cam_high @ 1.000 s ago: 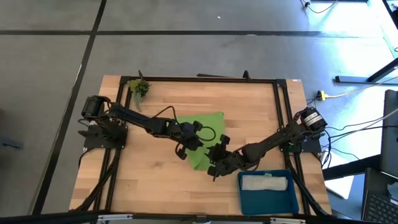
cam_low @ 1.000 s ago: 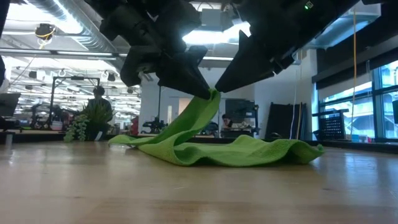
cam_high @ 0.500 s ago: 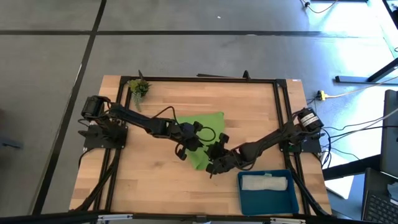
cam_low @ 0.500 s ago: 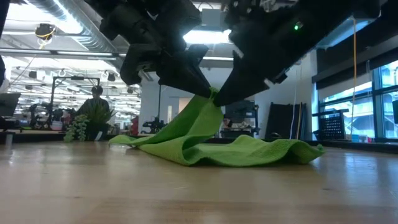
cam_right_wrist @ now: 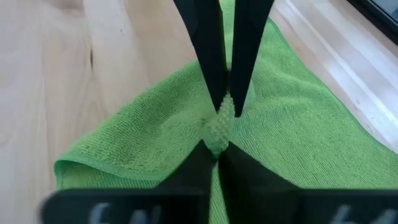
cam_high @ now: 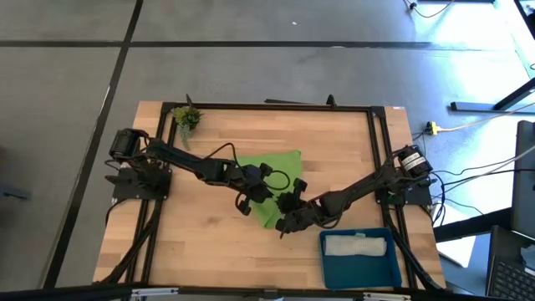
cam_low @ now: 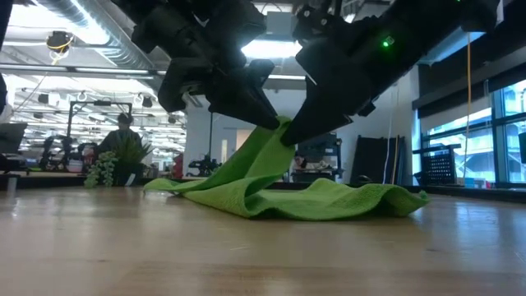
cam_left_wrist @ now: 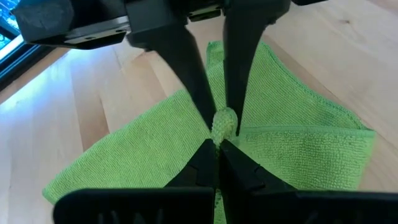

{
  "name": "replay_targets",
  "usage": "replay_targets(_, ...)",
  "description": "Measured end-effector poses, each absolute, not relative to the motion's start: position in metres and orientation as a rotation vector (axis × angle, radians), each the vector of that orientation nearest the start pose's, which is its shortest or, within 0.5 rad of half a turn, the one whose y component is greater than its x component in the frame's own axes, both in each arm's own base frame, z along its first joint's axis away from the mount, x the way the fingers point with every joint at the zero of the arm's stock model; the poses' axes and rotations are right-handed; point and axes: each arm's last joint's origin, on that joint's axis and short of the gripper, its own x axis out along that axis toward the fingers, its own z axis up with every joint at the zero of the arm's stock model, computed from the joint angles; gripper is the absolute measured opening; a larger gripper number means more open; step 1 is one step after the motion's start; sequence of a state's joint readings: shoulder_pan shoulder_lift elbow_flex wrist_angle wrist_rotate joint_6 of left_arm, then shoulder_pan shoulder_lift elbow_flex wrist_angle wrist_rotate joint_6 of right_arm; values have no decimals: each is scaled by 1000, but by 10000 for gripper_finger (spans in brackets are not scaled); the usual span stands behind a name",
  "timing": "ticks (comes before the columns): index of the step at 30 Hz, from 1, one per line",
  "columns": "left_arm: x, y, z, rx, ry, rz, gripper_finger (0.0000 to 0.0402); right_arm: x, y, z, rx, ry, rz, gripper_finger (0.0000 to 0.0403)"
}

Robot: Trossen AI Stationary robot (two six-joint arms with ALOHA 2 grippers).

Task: Roll microfiber towels into tight, uniform cylinder then place into a basket
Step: Fold the green towel

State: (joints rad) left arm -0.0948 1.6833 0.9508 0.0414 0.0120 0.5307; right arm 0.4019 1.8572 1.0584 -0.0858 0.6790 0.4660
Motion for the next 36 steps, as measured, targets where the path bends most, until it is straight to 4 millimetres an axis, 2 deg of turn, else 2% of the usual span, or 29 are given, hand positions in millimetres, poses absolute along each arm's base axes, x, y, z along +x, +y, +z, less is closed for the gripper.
replay_targets(2,345,-33,185,537,648,-284,0,344,127,154,-15,668,-421,10)
replay_targets(13,345,-33,186,535,658,-209,6,339,132,159,36,636,-461,5)
replay_targets(22,344,-40,187,621,685,-29,79,336,133,161,101,632,-482,3)
replay_targets(27,339,-44,197,659,684,144,91,332,130,164,149,612,-548,2)
replay_targets(36,324,-42,231,616,614,183,92,316,137,183,218,552,-613,2)
